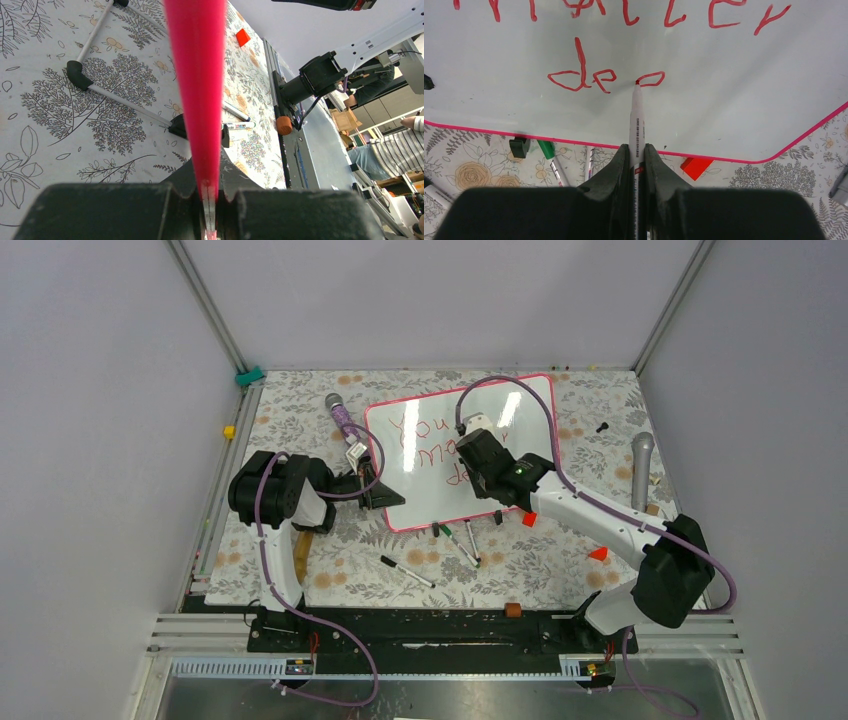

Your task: Write a sentence on the whiteboard

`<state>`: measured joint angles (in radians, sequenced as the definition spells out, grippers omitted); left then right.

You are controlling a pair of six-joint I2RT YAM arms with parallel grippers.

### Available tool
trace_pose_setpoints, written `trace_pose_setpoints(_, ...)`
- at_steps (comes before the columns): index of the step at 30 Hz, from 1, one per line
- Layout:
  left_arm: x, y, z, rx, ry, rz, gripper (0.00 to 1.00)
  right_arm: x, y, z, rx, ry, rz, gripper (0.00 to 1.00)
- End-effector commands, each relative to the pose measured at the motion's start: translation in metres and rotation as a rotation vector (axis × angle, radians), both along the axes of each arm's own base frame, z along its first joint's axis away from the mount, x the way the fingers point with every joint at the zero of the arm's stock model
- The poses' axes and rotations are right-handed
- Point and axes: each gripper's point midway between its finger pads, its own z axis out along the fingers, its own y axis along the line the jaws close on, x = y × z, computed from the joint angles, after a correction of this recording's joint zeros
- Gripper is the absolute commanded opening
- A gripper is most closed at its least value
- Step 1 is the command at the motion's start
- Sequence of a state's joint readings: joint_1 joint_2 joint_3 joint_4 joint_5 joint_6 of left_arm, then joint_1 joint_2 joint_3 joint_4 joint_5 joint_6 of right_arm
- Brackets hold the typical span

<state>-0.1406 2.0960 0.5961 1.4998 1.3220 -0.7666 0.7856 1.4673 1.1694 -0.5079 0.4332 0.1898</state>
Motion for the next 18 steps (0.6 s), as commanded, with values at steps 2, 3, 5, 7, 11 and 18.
trace_pose_setpoints(2,-0.013,-0.006,-0.021,0.019,0.012,-0.048,0.0,-0.005,-0.006,-0.01,-0.028,0.04,0.003,0.0)
trace_pose_setpoints(3,-0.013,-0.006,-0.021,0.019,0.013,-0.048,0.0,-0.006,-0.007,-0.011,-0.034,0.042,0.001,0.0)
trace_pose_setpoints(5,-0.013,-0.006,-0.021,0.019,0.012,-0.05,0.0,-0.007,-0.011,-0.012,-0.048,0.043,-0.006,0.0)
trace_pose_setpoints(7,-0.013,-0.005,-0.021,0.019,0.013,-0.049,0.0,-0.007,-0.015,-0.012,-0.064,0.042,-0.012,0.0)
trace_pose_setpoints(11,-0.013,-0.006,-0.021,0.019,0.013,-0.05,0.0,-0.006,-0.019,-0.009,-0.076,0.025,-0.03,0.0)
trace_pose_setpoints(18,-0.013,-0.006,-0.021,0.019,0.011,-0.05,0.0,0.0,-0.025,0.0,-0.096,-0.015,-0.061,0.0)
